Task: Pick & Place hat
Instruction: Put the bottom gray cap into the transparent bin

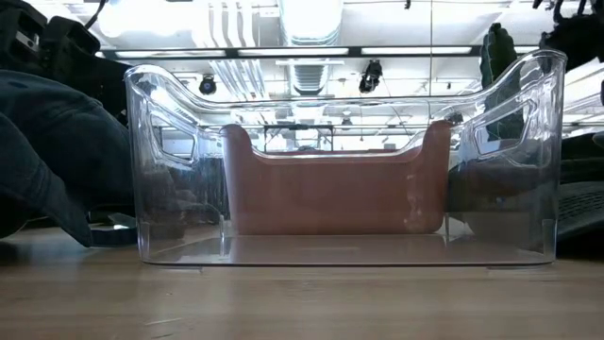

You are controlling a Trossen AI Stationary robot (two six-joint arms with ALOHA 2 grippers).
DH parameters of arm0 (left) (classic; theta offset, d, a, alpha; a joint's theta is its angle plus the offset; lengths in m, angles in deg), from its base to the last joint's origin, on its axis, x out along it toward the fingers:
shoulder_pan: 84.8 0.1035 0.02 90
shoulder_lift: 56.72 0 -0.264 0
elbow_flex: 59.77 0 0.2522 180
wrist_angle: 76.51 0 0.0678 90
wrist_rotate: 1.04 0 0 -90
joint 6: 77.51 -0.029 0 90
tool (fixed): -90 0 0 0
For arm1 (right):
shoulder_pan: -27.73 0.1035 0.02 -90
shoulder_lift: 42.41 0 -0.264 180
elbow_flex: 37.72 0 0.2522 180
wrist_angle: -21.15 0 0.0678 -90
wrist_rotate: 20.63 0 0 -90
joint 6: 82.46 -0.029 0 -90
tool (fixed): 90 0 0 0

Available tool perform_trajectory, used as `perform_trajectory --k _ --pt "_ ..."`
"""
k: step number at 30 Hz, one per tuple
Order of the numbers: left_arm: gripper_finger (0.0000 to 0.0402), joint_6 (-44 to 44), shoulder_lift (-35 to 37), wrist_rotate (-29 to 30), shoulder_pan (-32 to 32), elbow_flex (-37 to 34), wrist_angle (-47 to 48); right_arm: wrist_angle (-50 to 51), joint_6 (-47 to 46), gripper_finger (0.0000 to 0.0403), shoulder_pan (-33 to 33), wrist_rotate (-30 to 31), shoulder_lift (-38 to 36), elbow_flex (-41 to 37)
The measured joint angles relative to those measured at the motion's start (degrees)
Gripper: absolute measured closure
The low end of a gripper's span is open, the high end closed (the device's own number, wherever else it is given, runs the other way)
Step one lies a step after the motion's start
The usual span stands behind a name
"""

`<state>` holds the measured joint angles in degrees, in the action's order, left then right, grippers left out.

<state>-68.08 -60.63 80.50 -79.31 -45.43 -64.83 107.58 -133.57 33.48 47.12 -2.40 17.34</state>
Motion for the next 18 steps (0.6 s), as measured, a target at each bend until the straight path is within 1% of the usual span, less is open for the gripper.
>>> perform_trajectory --k 5,11,15,18 --pt "0.0227 0.0 0.0 -0.01 -0.02 0.02 -0.02 -0.21 -0.59 0.02 0.19 -0.38 2.65 0.04" --pt "0.0227 0.0 0.0 -0.01 0.0 0.0 -0.02 -0.19 0.82 0.02 0.71 -0.82 8.58 0.04" --pt "0.0227 0.0 0.0 -0.01 -0.02 0.0 -0.02 -0.25 2.54 0.02 0.96 -2.3 12.7 0.04" --pt "0.0227 0.01 0.01 -0.01 -0.02 0.0 -0.02 -1.26 4.0 0.02 1.1 -4.53 15.38 -0.01"
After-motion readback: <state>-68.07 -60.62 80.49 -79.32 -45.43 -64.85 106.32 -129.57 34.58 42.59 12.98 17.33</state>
